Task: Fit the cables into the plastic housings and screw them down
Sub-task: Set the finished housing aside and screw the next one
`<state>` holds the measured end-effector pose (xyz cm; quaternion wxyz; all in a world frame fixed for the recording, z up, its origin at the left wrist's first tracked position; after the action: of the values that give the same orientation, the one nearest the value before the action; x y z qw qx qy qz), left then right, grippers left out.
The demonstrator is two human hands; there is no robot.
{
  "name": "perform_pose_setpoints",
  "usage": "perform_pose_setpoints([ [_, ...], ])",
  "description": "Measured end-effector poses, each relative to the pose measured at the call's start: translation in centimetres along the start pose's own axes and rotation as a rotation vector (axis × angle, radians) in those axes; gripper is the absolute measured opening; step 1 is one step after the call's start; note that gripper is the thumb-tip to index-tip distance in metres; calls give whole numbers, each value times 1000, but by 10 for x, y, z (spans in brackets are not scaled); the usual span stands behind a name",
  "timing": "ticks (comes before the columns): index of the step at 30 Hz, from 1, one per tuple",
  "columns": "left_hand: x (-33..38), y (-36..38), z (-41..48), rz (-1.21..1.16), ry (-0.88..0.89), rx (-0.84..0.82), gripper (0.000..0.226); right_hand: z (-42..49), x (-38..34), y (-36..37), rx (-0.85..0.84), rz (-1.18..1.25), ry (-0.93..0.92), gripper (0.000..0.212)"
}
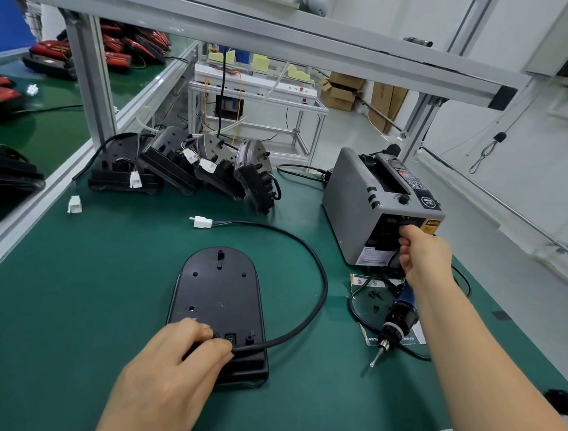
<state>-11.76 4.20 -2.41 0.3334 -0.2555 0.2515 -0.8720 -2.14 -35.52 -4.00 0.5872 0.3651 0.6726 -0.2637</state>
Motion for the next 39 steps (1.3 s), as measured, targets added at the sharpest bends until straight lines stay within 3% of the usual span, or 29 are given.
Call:
perform_pose_setpoints([
  [5,-1,1,0,6,-2,-14,6,-11,3,-5,-44,31,2,9],
  [10,-1,1,-1,0,-11,-29,6,-38,8,1,-258,47,24,6],
  [17,-3,3,0,0,-25,-81,9,-96,4,39,-576,-172,-71,10],
  [26,-11,0,1,-96,-64,-169,17,-138,11,81,-714,-437,-254,19],
  [29,-26,-3,5,-245,-183,-198,15,-146,20,89,-777,-481,-247,18],
  [33,-65,0,7,-495,-505,-159,26,-159,30,103,-869,-525,-222,20],
  [36,-97,-1,10,-414,-632,-136,37,-175,33,121,-962,-515,-198,22],
  [39,-106,12,9,-346,-655,-277,45,-200,33,146,-1091,-512,-178,13],
])
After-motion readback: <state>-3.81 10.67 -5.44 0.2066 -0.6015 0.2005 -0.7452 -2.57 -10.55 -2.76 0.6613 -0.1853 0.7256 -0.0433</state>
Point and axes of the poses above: each hand's wrist, its own z-axis towards the middle knuckle, its own y-axis out of the palm, x = y × z, the point moved 9 cm from there along z, towards the middle knuckle, and after that the axes turned 4 degrees about z, right-handed, at the moved point
